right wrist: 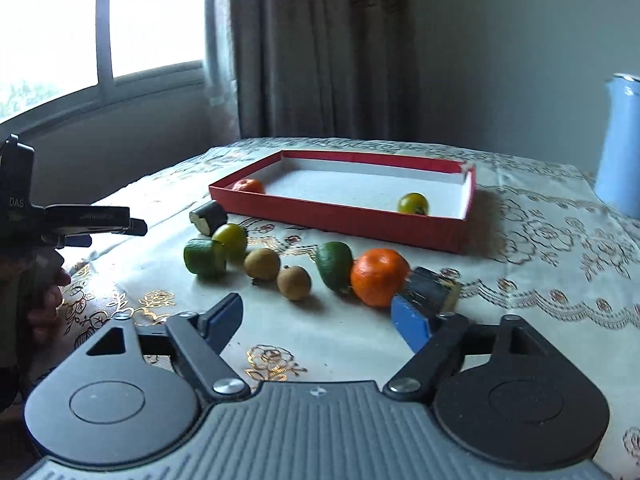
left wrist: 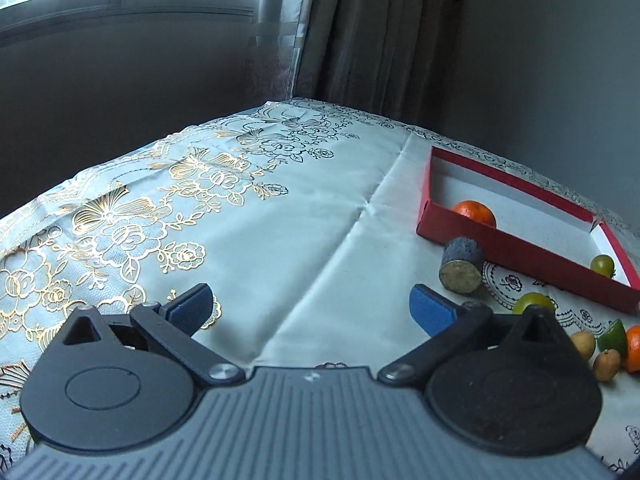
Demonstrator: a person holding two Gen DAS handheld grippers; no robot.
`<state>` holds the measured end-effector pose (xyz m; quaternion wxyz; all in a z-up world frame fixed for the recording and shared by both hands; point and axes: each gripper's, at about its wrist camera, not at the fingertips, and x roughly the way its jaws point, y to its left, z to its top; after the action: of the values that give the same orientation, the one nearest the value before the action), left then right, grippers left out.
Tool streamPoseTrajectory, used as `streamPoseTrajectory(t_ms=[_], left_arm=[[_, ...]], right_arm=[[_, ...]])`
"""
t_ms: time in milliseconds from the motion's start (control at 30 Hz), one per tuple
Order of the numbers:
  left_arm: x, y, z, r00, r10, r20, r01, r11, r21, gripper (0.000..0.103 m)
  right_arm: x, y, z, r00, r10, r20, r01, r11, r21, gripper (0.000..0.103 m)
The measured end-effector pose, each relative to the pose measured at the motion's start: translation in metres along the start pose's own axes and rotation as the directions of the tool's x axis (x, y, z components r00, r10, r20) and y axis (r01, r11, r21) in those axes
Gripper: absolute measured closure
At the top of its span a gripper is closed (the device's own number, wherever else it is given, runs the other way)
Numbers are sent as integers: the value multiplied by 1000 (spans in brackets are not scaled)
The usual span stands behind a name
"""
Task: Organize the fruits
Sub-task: 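Withdraw the open left gripper from the box, then close the right gripper on a small brown round fruit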
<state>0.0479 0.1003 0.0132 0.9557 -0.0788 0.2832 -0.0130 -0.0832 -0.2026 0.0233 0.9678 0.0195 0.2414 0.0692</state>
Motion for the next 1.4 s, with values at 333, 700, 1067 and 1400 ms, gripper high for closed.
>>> streamPoseTrajectory(t_ms=[333,700,1067,1400], left_arm=[[-2,1,-1,1000,-27,12,27,1000,-12,0],[-3,1,-1,999,-24,22,24,1000,-8,0],[-4,1,-1,1000,-14,24,14,1000,-10,0],[-4,1,-1,1000,-12,26,12,1000,-14,0]], right_arm=[[38,23,21,995,54,-85,-67,987,-148,49],[61,25,24,992,27,-124,-50,981,-188,68],[64,38,18,994,-43,-99,10,951,-310,71],[63,55,5,989,-142,-50,105,888,-447,79]])
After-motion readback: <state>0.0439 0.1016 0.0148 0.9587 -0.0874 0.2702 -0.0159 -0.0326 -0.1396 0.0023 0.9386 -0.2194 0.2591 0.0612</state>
